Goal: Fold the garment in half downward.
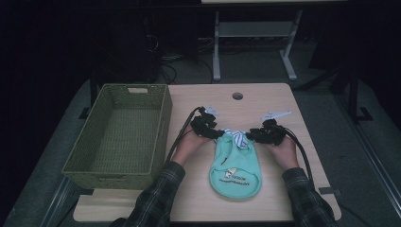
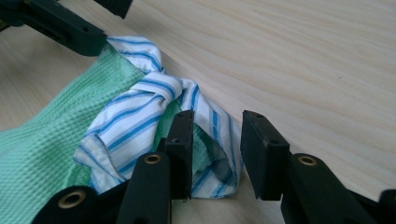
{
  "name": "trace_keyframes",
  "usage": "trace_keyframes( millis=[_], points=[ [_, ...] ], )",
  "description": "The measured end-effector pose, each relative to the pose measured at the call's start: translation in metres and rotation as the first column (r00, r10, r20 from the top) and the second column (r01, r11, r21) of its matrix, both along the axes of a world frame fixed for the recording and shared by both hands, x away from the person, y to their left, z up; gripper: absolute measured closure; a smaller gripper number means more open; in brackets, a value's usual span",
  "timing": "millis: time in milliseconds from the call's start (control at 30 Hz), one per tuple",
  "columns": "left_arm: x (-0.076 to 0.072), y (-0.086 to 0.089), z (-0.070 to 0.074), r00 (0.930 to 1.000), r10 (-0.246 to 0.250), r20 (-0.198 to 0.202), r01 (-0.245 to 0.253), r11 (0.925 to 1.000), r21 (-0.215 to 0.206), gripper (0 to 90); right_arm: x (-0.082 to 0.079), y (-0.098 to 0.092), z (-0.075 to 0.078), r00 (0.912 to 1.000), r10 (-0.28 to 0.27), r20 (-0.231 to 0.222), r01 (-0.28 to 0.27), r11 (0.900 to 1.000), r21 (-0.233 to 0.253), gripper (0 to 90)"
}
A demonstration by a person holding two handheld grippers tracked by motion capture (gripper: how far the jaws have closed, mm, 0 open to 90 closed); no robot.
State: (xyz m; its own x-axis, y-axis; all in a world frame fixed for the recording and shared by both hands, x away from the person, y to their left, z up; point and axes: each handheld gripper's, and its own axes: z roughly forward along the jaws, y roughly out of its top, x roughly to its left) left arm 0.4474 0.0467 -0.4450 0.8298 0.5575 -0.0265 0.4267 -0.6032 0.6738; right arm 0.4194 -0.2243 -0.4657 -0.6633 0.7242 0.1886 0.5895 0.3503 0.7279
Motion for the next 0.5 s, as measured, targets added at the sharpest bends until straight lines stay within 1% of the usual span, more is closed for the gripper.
trace_keyframes(
  millis=[67, 100, 133, 200, 233, 267, 367, 433, 500],
  points=[
    [0.002, -0.001, -0.004, 1.0000, 0.001, -0.002, -0.001, 0.9998, 0.019, 47.6, 0.001, 0.002, -0.004, 1.0000, 0.006, -0.002, -0.006, 1.000, -0.021, 64.9],
    [0.003, 0.000, -0.006, 0.9999, 0.003, -0.010, -0.003, 0.9998, 0.021, 47.8, 0.001, 0.003, -0.006, 0.9999, 0.012, 0.001, -0.012, 0.999, -0.029, 65.8],
    [0.005, 0.000, -0.008, 0.9999, 0.008, -0.015, -0.008, 0.9998, 0.017, 47.8, 0.001, 0.003, -0.007, 0.9999, 0.013, 0.003, -0.013, 0.999, -0.030, 66.1],
    [0.007, 0.002, -0.011, 0.9996, 0.010, -0.025, -0.010, 0.9997, 0.023, 47.9, 0.001, 0.004, -0.008, 0.9999, 0.013, -0.002, -0.013, 1.000, -0.026, 67.2],
    [0.008, 0.002, -0.013, 0.9997, 0.009, -0.024, -0.008, 0.9997, 0.024, 47.9, 0.000, 0.004, -0.008, 0.9999, 0.016, -0.003, -0.016, 0.999, -0.032, 67.8],
    [0.008, 0.002, -0.014, 0.9997, 0.004, -0.026, -0.003, 0.9995, 0.031, 48.0, 0.001, 0.004, -0.009, 0.9996, 0.027, 0.013, -0.026, 0.999, -0.044, 68.2],
    [0.010, 0.000, -0.018, 0.9996, -0.002, -0.030, 0.003, 0.9988, 0.049, 48.6, -0.001, 0.005, -0.009, 0.9987, 0.037, 0.033, -0.035, 0.997, -0.070, 70.2],
    [0.010, 0.000, -0.019, 0.9996, -0.002, -0.027, 0.003, 0.9990, 0.044, 49.2, -0.002, 0.006, -0.010, 0.9982, 0.041, 0.043, -0.038, 0.996, -0.078, 70.9],
    [0.010, 0.000, -0.019, 0.9997, -0.008, -0.024, 0.009, 0.9991, 0.042, 50.7, -0.003, 0.006, -0.010, 0.9982, 0.041, 0.043, -0.038, 0.996, -0.077, 72.6]
  ],
)
